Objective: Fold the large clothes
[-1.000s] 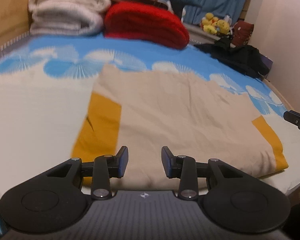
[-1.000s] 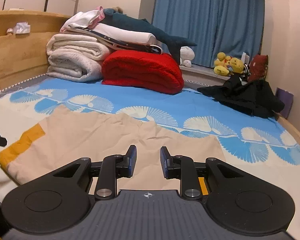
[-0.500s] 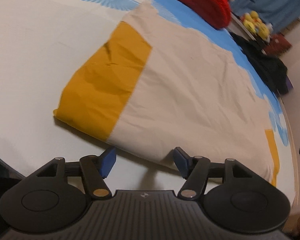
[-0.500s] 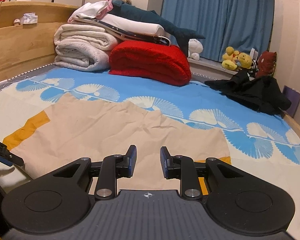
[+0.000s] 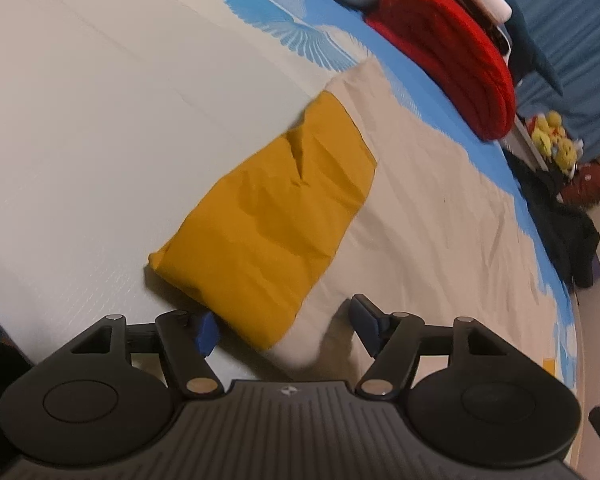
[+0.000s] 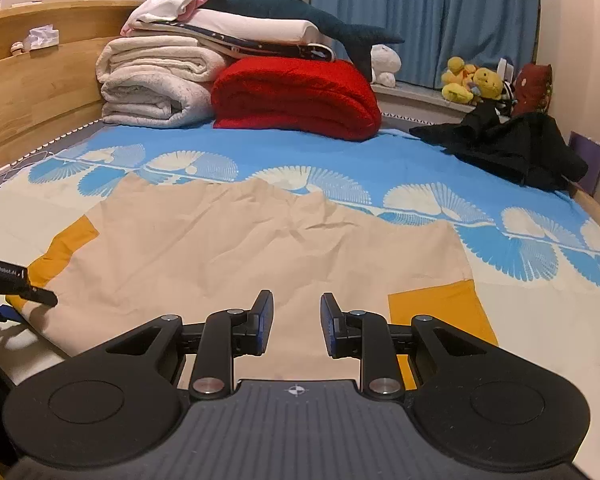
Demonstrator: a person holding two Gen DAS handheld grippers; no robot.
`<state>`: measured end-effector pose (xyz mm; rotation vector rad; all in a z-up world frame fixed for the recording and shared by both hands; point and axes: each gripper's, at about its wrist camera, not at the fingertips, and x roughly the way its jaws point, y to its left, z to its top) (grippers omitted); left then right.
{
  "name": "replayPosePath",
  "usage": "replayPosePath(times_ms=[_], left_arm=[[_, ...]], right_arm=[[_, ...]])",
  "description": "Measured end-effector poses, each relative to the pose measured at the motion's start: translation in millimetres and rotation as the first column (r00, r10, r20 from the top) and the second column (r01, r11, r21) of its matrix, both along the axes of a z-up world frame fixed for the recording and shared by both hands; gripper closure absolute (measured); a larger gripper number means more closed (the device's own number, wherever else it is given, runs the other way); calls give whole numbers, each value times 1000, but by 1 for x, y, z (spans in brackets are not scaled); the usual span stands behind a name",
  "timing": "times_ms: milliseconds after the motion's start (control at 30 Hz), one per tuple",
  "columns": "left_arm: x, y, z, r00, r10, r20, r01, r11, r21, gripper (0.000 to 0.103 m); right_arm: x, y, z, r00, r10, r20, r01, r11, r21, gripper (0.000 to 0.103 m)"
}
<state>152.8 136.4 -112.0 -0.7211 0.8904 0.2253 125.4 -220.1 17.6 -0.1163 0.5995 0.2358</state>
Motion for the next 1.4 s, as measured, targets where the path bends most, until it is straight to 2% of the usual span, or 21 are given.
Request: replayPosePath(times_ms=[200,433,500,667,767,867,1100,1267,1367,1400], left_arm=[[8,-1,-3,998,34,44,-35,999,19,27],[17,4,-7,992,100,78,-101,995,3,28],[18,4,-7,991,105,78,-106,994,8,36],[18,10,-3,991,95,98,-94,996,-9,82],[21,7,12,990,64,125,-66,998,10,88],[23,12,29,988,57,140,-55,998,-21,90],[27,35,96,977,-115,182,98,990,100,91],[15,58,128,963,-214,166,175,959,221,92],[3,60,129,943,-281,179,216,926,311,92],[2,61,126,950,-259,172,204,936,287,92]], right_arm=[[2,2,-4,1000,4,-18,-4,1000,-8,76],[4,3,-8,999,2,-35,-3,1000,-16,76],[4,4,-9,999,5,-38,-6,1000,-19,76],[7,9,-12,999,15,-49,-16,999,-34,76],[9,14,-13,998,19,-54,-21,999,-37,76],[11,21,-13,998,29,-51,-31,999,-35,76],[24,39,-7,998,48,-45,-47,999,24,76],[32,65,0,990,124,-61,-111,977,182,76],[40,86,-7,961,237,-146,-187,939,289,76],[45,94,-14,941,273,-199,-202,927,316,76]])
